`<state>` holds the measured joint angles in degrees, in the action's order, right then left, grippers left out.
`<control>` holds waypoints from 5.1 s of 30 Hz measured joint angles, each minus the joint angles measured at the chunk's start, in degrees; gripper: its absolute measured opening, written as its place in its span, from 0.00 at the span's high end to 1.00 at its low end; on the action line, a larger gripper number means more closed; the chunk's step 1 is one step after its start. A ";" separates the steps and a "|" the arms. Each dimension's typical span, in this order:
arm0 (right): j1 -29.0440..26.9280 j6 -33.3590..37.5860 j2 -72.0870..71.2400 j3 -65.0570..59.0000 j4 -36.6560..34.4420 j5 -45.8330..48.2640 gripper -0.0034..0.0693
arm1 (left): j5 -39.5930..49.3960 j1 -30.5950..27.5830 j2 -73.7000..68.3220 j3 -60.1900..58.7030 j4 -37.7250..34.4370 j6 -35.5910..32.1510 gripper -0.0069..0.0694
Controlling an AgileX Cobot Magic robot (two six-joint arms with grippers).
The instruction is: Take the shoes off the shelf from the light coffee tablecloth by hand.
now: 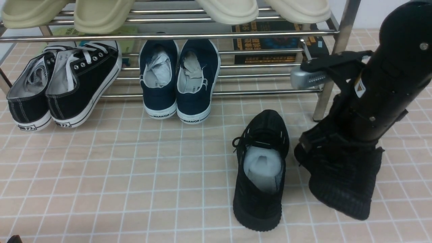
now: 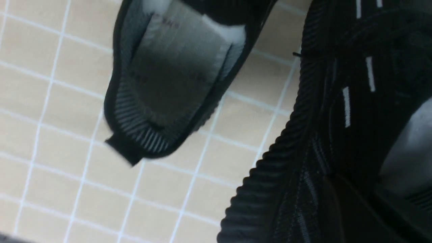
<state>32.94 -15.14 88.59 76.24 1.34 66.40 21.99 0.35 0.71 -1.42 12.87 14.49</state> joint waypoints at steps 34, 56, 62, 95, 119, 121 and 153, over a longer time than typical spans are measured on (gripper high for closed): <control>0.48 -2.79 10.69 -0.40 1.74 -11.28 0.93 | 0.05 0.00 0.00 0.00 0.44 0.00 0.60; 0.30 2.76 8.25 2.98 0.54 2.81 0.53 | 0.05 0.00 0.00 0.00 0.84 0.00 0.60; 0.30 4.84 -1.33 3.60 1.37 3.66 0.74 | 0.05 0.00 0.00 0.00 0.84 0.00 0.60; 0.30 2.39 -68.53 -43.41 5.29 -31.84 0.97 | 0.11 0.00 0.00 0.00 0.89 0.00 0.60; 0.30 2.39 -68.53 -44.48 8.38 -33.09 0.95 | 0.11 0.00 0.00 0.00 0.89 0.00 0.60; 0.30 2.39 -68.53 -44.48 8.38 -33.09 0.95 | 0.11 0.00 0.00 0.00 0.89 0.00 0.60; -29.81 18.75 -89.20 -76.76 -4.96 -43.50 0.92 | 0.11 0.00 0.00 0.00 1.13 -0.03 0.60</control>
<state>3.13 3.61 -0.61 -0.52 -3.62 22.90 22.10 0.35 0.71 -1.42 14.00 14.46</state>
